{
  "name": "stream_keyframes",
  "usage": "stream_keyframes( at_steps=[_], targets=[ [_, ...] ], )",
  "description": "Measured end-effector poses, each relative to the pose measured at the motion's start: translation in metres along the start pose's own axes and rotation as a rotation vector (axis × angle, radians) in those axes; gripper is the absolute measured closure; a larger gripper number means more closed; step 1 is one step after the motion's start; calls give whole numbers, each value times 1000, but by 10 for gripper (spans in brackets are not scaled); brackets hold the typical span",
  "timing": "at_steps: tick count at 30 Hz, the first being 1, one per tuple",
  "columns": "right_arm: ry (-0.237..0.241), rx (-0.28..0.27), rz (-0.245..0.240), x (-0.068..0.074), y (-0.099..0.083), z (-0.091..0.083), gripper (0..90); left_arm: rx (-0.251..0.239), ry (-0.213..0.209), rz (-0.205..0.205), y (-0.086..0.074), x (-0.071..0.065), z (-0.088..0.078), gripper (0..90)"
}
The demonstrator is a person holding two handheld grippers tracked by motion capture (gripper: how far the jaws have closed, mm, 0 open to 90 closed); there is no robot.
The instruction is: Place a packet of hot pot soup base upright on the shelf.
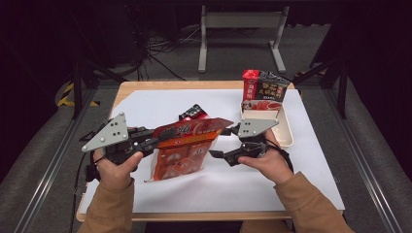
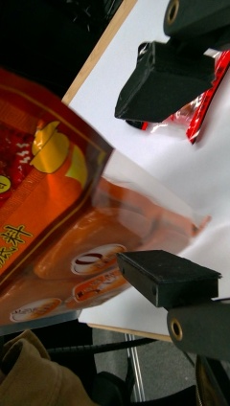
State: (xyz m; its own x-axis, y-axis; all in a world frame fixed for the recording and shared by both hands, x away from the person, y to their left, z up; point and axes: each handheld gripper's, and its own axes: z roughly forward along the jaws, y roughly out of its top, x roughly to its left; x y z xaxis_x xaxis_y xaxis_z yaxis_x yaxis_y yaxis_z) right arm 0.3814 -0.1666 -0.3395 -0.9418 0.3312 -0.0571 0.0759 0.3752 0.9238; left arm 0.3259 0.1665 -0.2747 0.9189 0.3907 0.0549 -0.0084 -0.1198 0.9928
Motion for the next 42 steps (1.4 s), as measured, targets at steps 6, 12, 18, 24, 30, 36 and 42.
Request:
stream_keyframes(
  at_steps=[6, 12, 18, 24, 30, 36, 42],
  targets=[
    [43, -25, 2, 4, -2, 8, 281, -8, -25, -2, 0, -3, 4, 900],
    [77, -73, 1, 3, -4, 14, 286, -7, -26, -2, -1, -3, 5, 900],
    [97, -107, -18, 5, -2, 18, 294, -18, -25, -8, -2, -1, 6, 900],
    [88, -72, -77, 13, -3, 28, 285, -23, -37, -26, -4, 0, 7, 900],
    [103, -70, -82, 13, -3, 33, 289, -28, -36, -27, -4, 0, 7, 900],
    [125, -45, -103, 14, -4, 35, 406, -36, -26, -38, -6, 1, 7, 900],
    [188, -36, -110, 17, -3, 36, 631, -36, -20, -40, -6, 3, 6, 900]
  ],
)
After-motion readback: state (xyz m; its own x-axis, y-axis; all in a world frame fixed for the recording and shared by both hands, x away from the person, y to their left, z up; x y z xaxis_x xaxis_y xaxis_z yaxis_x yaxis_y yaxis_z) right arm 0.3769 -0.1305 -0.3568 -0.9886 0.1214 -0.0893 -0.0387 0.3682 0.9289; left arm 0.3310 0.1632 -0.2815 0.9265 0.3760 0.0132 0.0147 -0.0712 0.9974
